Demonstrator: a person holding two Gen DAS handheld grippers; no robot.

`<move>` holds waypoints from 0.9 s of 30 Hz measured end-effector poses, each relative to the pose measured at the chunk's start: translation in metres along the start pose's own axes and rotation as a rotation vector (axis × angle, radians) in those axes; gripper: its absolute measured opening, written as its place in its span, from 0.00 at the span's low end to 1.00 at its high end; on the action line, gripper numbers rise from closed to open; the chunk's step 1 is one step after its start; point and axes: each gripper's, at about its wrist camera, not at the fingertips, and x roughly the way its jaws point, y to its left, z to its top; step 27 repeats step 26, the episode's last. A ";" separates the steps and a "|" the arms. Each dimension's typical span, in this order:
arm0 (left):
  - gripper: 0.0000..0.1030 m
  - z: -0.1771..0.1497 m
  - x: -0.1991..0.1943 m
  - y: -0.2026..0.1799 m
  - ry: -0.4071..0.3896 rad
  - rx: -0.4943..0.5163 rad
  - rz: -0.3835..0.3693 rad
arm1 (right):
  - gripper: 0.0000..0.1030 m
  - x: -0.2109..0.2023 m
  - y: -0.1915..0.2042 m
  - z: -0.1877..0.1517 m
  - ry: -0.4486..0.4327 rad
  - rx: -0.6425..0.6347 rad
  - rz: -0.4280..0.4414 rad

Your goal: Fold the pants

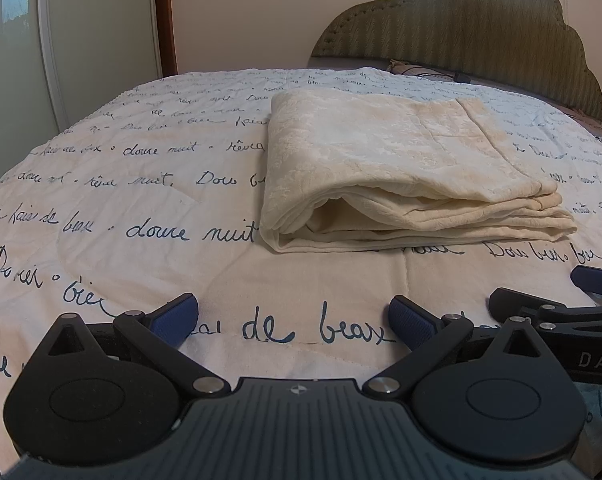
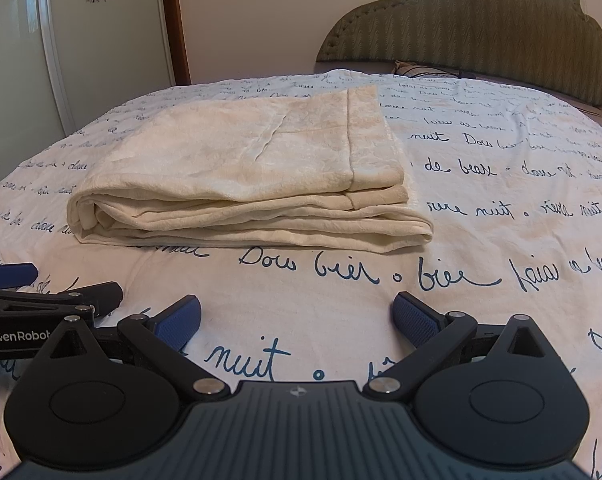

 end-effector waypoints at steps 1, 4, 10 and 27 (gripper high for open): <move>1.00 0.000 0.000 0.000 0.000 -0.002 -0.002 | 1.00 0.000 0.000 0.000 -0.001 0.002 0.002; 1.00 0.000 0.000 -0.001 0.001 -0.002 0.000 | 1.00 0.000 0.000 0.000 -0.002 0.003 0.001; 1.00 0.001 0.000 -0.001 0.001 -0.002 0.000 | 1.00 0.000 0.000 0.000 -0.002 0.002 0.000; 1.00 0.000 0.000 0.002 -0.004 -0.019 -0.014 | 1.00 0.000 0.000 0.000 -0.002 0.003 0.001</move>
